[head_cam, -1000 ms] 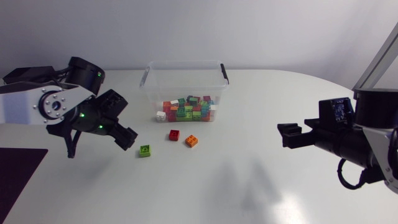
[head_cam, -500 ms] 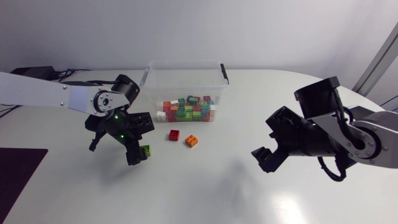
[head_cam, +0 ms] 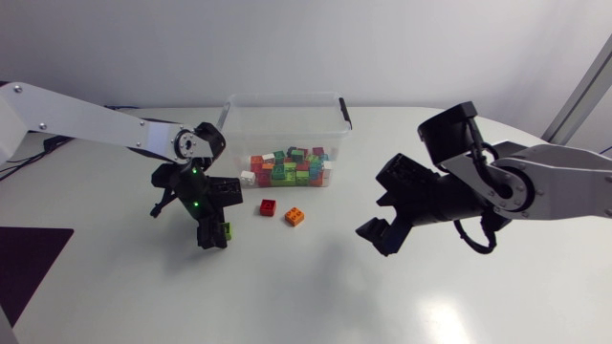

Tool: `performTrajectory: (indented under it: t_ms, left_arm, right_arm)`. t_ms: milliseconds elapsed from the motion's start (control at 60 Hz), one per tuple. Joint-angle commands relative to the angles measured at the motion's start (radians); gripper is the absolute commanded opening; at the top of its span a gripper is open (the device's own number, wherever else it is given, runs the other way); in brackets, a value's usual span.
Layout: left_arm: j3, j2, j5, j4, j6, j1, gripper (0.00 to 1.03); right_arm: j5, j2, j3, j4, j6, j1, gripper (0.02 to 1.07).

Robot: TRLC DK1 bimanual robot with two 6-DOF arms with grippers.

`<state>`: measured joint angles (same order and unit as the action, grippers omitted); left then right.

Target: Place the duplo bricks in the container

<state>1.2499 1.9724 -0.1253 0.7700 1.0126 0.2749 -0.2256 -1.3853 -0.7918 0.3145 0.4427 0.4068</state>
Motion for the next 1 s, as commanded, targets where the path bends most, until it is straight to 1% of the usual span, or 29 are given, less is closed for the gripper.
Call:
performTrajectory:
  t_ms: [0,50,67,100,150,167,217,283,350,600,733,850,917,933,983]
  left_arm:
    - [0.056,0.057,-0.028,0.058,0.041,-0.008,0.52]
    - [0.068,0.068,-0.042,0.068,0.041,-0.013,0.48]
    - [0.077,0.072,-0.045,0.071,0.041,-0.014,0.45]
    - [0.092,0.083,-0.046,0.083,0.038,-0.019,0.43]
    - [0.121,0.103,-0.048,0.134,0.037,-0.025,0.39]
    - [0.137,0.114,-0.05,0.161,0.037,-0.028,0.35]
    - [0.149,0.121,-0.051,0.19,0.035,-0.032,0.33]
    - [0.157,0.109,-0.054,0.209,0.035,-0.037,0.33]
    - [0.158,0.072,-0.076,0.226,0.03,-0.045,0.33]
    - [0.128,-0.149,-0.168,0.293,0.012,-0.055,0.33]
    - [0.115,-0.262,-0.201,0.298,-0.025,-0.045,0.33]
    - [0.14,-0.331,-0.234,0.298,-0.071,-0.04,0.33]
    - [0.177,-0.353,-0.255,0.298,-0.111,-0.04,0.33]
    - [0.18,-0.354,-0.257,0.298,-0.115,-0.04,0.33]
    - [0.212,-0.36,-0.267,0.298,-0.141,-0.04,0.33]
  right_arm:
    - [-0.014,-0.06,-0.03,-0.008,0.011,0.018,1.02]
    - [-0.02,-0.092,-0.049,-0.009,0.013,0.026,1.02]
    - [-0.02,-0.11,-0.058,-0.012,0.013,0.032,1.02]
    - [-0.02,-0.13,-0.07,-0.012,0.014,0.04,1.01]
    - [-0.02,-0.173,-0.095,-0.02,0.014,0.055,0.98]
    - [-0.02,-0.192,-0.104,-0.023,0.014,0.063,0.97]
    - [-0.018,-0.236,-0.132,-0.023,0.011,0.082,0.97]
    - [-0.015,-0.294,-0.175,-0.025,0.001,0.107,0.97]
    - [-0.015,-0.36,-0.233,-0.02,-0.032,0.124,0.97]
    - [0.028,-0.563,-0.408,-0.003,-0.121,0.158,0.97]
    - [0.048,-0.636,-0.48,0.015,-0.145,0.176,0.93]
    - [0.071,-0.672,-0.547,0.063,-0.157,0.194,0.93]
    - [0.112,-0.689,-0.595,0.104,-0.173,0.214,0.93]
    - [0.127,-0.696,-0.613,0.123,-0.174,0.221,0.93]
    - [0.132,-0.718,-0.653,0.173,-0.185,0.228,0.93]
